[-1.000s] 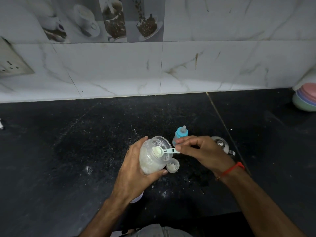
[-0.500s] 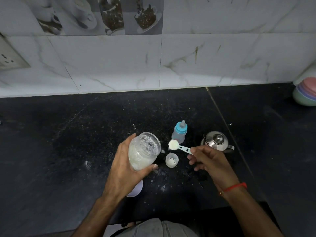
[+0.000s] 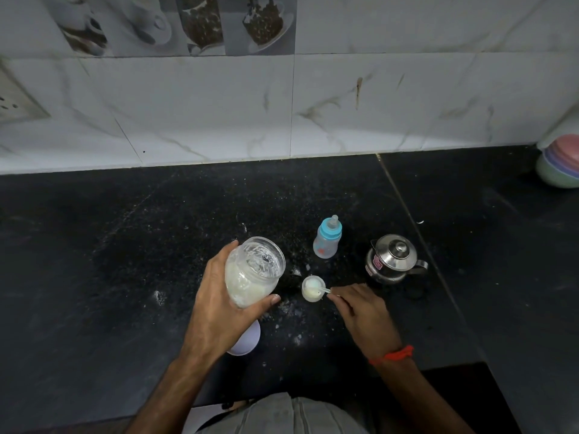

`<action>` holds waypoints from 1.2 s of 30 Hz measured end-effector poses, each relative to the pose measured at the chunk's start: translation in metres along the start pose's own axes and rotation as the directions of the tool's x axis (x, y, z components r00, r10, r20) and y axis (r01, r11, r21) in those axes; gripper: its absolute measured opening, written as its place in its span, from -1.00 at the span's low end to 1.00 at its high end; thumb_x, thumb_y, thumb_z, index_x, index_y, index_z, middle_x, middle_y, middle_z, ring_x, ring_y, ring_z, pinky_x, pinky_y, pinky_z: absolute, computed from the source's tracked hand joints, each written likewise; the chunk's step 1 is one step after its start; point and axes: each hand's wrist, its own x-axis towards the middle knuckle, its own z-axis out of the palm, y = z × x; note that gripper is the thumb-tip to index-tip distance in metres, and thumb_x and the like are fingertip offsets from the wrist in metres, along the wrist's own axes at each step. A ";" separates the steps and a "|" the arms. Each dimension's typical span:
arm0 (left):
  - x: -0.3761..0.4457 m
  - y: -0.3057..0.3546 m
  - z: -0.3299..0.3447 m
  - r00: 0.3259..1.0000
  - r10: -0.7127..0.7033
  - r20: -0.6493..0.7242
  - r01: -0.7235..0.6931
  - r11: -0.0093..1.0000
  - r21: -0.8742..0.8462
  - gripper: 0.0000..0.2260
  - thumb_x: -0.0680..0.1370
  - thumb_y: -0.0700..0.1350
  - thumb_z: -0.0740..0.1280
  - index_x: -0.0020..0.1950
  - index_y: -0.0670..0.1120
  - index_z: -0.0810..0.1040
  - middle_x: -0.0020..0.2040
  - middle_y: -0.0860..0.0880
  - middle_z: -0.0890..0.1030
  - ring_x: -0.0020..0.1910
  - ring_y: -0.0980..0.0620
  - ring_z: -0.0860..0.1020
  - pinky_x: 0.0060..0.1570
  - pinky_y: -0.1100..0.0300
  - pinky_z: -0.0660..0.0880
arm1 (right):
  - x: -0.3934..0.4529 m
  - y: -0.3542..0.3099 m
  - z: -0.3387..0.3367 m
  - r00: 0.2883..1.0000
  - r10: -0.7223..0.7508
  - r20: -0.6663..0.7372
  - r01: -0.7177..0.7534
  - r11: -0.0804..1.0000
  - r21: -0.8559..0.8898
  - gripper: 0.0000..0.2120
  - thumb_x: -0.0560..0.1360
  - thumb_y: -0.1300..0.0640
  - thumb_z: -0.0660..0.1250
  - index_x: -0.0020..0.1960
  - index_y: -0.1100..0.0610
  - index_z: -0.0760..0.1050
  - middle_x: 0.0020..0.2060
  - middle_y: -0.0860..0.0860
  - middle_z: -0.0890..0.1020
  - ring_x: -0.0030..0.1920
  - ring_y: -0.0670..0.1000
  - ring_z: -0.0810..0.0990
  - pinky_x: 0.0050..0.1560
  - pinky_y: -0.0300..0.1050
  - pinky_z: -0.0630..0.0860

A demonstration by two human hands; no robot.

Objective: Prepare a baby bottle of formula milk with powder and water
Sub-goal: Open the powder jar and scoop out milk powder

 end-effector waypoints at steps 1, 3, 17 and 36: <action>0.000 0.000 -0.001 1.000 -0.006 -0.003 0.006 1.000 -0.004 0.02 0.22 0.12 0.71 0.57 0.14 0.27 0.41 0.18 0.42 0.30 0.40 0.41 0.20 0.43 0.36 | -0.001 0.000 0.000 1.000 -0.015 -0.006 0.015 1.000 -0.001 -0.85 0.48 0.27 0.54 0.04 0.15 0.71 -0.10 0.01 0.72 -0.12 0.02 0.66 0.02 -0.18 0.55; 0.000 -0.001 -0.002 1.000 -0.018 -0.013 0.017 1.000 -0.015 0.02 0.21 0.12 0.71 0.57 0.15 0.27 0.41 0.19 0.42 0.31 0.46 0.38 0.21 0.42 0.36 | -0.002 0.002 -0.001 0.999 -0.044 -0.031 0.044 0.999 -0.009 -0.84 0.48 0.27 0.53 0.06 0.16 0.71 -0.08 0.02 0.72 -0.10 0.02 0.65 0.03 -0.18 0.55; 0.004 -0.002 -0.002 1.000 -0.018 -0.005 0.018 1.000 0.000 0.02 0.22 0.12 0.71 0.57 0.11 0.28 0.41 0.20 0.42 0.31 0.51 0.36 0.17 0.57 0.34 | -0.017 0.013 0.008 0.982 -0.148 -0.119 0.149 0.989 0.002 -0.81 0.57 0.18 0.39 0.09 0.24 0.72 -0.03 0.08 0.71 -0.06 0.00 0.63 0.08 -0.19 0.58; 0.008 0.005 0.001 1.000 -0.007 0.030 0.006 1.000 0.015 0.01 0.20 0.15 0.69 0.57 0.10 0.28 0.39 0.19 0.41 0.29 0.58 0.33 0.16 0.67 0.29 | -0.016 0.014 0.008 0.977 -0.193 -0.088 0.190 0.981 -0.037 -0.79 0.59 0.14 0.36 0.07 0.23 0.72 -0.11 0.06 0.68 -0.13 0.00 0.60 -0.09 -0.11 0.59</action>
